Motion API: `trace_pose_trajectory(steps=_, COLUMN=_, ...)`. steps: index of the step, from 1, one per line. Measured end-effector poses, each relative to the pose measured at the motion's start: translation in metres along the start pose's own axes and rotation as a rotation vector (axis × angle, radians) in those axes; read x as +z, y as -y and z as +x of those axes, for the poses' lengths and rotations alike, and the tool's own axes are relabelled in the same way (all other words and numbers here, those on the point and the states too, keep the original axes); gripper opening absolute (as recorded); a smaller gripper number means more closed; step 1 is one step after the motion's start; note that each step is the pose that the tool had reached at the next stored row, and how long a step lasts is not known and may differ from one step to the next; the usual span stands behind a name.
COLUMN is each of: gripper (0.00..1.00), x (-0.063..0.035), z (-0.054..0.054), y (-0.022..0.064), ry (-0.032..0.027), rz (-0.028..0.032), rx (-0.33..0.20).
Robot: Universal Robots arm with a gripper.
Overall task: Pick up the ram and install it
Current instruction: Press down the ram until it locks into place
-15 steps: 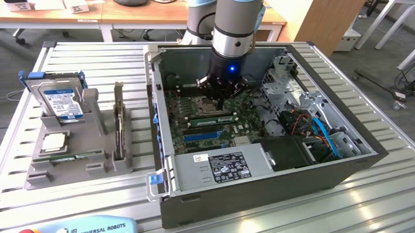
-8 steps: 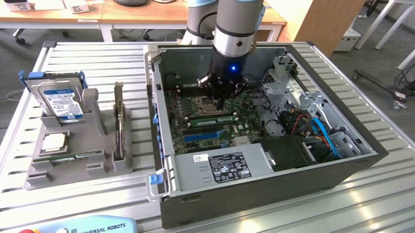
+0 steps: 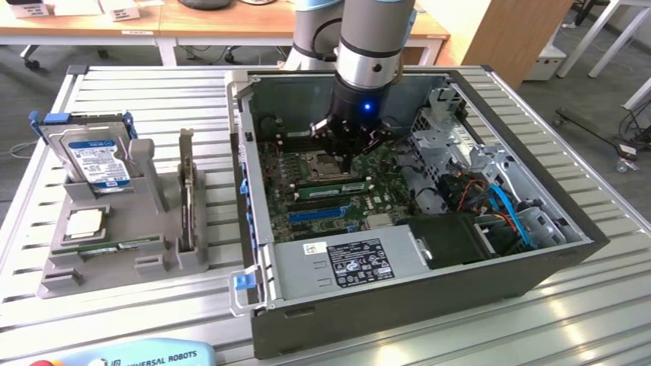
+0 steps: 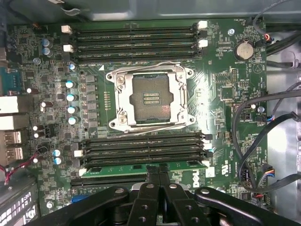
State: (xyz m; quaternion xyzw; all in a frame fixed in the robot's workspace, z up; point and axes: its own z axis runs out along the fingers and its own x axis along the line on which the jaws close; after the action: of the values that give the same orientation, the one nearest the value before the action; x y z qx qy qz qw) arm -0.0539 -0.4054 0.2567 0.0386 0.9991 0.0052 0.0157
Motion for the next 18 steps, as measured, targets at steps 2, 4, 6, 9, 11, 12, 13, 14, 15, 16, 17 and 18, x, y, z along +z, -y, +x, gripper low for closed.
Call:
trace_pose_trajectory(steps=2, gripper=0.1, x=-0.0004, z=-0.0016, y=-0.0001, ry=-0.0106, rz=0.0006, rx=0.0)
trace_pose_trajectory(steps=4, gripper=0.1, x=-0.0004, z=-0.0029, y=-0.0002, ry=-0.0175, rz=0.001, rx=0.0)
trace_pose_trajectory(steps=6, gripper=0.1, x=-0.0005, z=-0.0044, y=-0.0003, ry=-0.0235, rz=0.0017, rx=-0.001)
trace_pose_trajectory(steps=9, gripper=0.1, x=-0.0005, z=-0.0049, y=-0.0003, ry=-0.0281, rz=0.0019, rx=-0.007)
trace_pose_trajectory(steps=11, gripper=0.1, x=-0.0004, z=-0.0049, y=-0.0003, ry=-0.0286, rz=0.0018, rx=-0.015)
trace_pose_trajectory(steps=12, gripper=0.1, x=-0.0003, z=-0.005, y=-0.0003, ry=-0.0288, rz=0.0015, rx=-0.021)
trace_pose_trajectory(steps=13, gripper=0.1, x=-0.0003, z=-0.005, y=-0.0002, ry=-0.0289, rz=0.0014, rx=-0.028)
trace_pose_trajectory(steps=14, gripper=0.1, x=-0.0003, z=-0.005, y=-0.0002, ry=-0.0291, rz=0.0013, rx=-0.033)
trace_pose_trajectory(steps=15, gripper=0.1, x=-0.0004, z=-0.005, y=-0.0002, ry=-0.0295, rz=0.0013, rx=-0.037)
trace_pose_trajectory(steps=16, gripper=0.1, x=-0.0004, z=-0.005, y=-0.0002, ry=-0.03, rz=0.0014, rx=-0.04)
trace_pose_trajectory(steps=17, gripper=0.1, x=-0.0004, z=-0.005, y=-0.0002, ry=-0.0303, rz=0.0015, rx=-0.041)
trace_pose_trajectory(steps=18, gripper=0.1, x=-0.0004, z=-0.005, y=-0.0001, ry=-0.0304, rz=0.0014, rx=-0.041)
